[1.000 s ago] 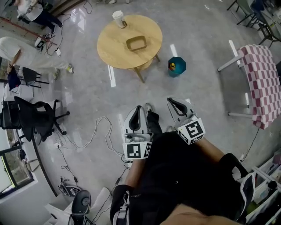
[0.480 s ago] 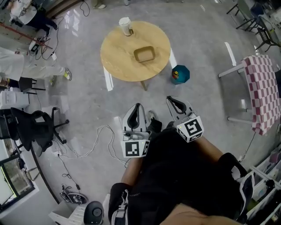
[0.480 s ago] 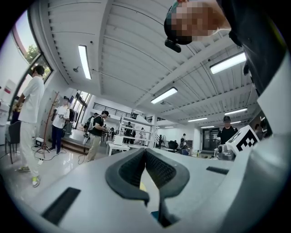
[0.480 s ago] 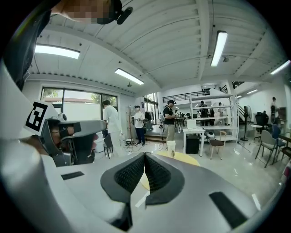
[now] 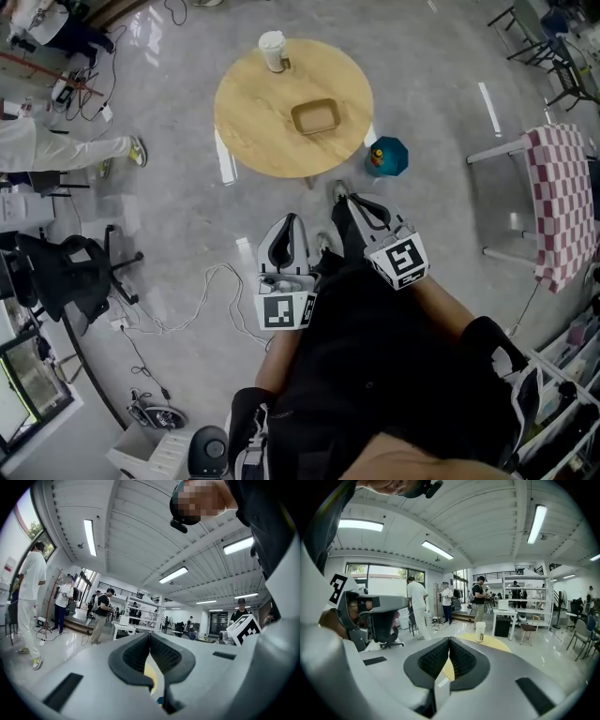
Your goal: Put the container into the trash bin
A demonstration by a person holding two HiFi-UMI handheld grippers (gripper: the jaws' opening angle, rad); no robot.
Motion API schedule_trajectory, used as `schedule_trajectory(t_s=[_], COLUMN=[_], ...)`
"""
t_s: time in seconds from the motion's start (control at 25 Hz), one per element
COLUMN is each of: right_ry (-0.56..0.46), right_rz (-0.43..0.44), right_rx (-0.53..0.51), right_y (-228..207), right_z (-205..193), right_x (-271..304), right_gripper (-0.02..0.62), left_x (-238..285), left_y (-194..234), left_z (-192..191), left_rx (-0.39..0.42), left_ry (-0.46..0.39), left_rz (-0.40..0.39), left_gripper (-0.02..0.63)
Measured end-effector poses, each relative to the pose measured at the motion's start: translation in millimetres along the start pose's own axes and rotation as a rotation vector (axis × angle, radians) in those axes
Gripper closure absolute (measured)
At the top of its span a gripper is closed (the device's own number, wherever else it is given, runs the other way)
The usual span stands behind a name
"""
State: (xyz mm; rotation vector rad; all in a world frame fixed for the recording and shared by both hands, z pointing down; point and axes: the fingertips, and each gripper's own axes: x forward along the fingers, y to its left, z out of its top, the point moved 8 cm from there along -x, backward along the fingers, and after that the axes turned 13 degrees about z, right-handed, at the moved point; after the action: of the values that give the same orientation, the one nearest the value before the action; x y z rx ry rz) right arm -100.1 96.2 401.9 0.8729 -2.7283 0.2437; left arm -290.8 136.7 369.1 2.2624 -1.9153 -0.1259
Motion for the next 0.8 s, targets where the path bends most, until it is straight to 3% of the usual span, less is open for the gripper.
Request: schedule_trajectory(t_s=[0.52, 0.8], right_ry=[0.227, 0.473], right_rz=[0.158, 0.252], right_rx=[-0.078, -0.16], right_y=[-98.1, -148.8], right_z=[-5.5, -36.3], right_x=[104.5, 166.2], right_gripper=[0.568, 0.565], left_x=[112.7, 174.0], left_y=[27.1, 41.4], left_z=[0.7, -7.7], left_rx=[-0.015, -0.02], left_ry=[0.031, 0.08], left_rz=[0.065, 0.1], left_gripper=[0.595, 0.595])
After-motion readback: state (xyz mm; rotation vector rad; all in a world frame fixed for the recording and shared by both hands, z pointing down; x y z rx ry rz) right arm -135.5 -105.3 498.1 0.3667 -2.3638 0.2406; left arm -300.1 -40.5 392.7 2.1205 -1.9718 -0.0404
